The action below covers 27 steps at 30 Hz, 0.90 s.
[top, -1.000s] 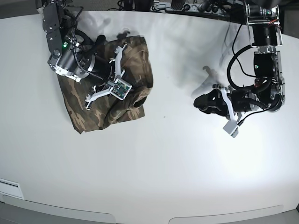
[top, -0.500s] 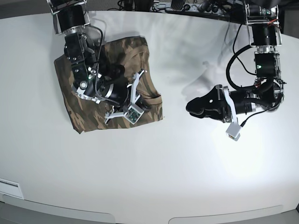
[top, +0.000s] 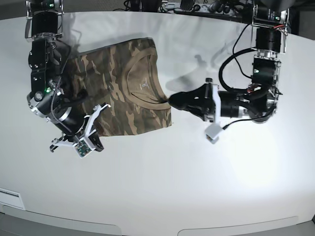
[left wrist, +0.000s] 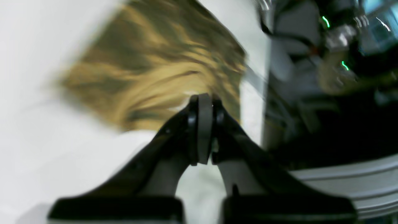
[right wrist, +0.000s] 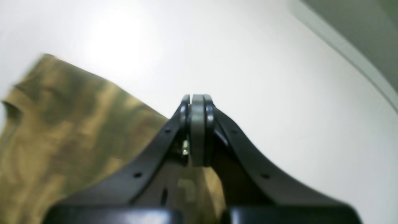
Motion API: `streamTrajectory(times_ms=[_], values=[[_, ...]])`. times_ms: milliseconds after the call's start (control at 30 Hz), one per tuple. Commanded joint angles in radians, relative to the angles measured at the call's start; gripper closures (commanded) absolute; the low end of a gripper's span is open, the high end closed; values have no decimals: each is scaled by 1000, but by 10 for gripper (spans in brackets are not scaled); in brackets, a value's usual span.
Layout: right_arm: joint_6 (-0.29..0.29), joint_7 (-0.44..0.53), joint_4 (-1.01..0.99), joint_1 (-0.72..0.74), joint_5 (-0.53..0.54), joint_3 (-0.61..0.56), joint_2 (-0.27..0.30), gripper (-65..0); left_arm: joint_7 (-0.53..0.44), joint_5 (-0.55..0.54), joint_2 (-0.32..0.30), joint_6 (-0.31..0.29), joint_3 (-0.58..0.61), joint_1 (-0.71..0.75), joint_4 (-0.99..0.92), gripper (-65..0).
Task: Fold the T-shirt properly
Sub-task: 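Square the folded shirt's edges with both grippers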
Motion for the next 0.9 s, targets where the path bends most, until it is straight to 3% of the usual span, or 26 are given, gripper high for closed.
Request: streamTrajectory(times_ms=[0, 167, 333, 400, 500, 600, 733, 867], values=[[-9, 20, -5, 19, 10, 9, 27, 0, -9, -28, 17, -9, 40, -23, 31, 0], [37, 117, -129, 23, 10, 9, 87, 0, -9, 86, 129, -9, 240, -23, 54, 0], [159, 192, -313, 59, 23, -2, 95, 0, -46, 352, 232, -9, 387, -16, 53, 0], [175, 202, -399, 95, 28, -14, 95, 0, -84, 454, 264, -9, 428, -10, 53, 0], [175, 200, -500, 134, 25, -22, 108, 0, -118, 564, 248, -9, 468, 1, 52, 0], [175, 148, -511, 138, 45, -21, 142, 0, -180, 642, 192, -9, 477, -3, 50, 0], [175, -14, -491, 122, 205, -20, 205, 0, -232, 711, 102, -9, 477, -9, 49, 0], [164, -63, -431, 49, 308, 4, 254, 0, -298, 796, 25, -9, 477, -11, 49, 0]])
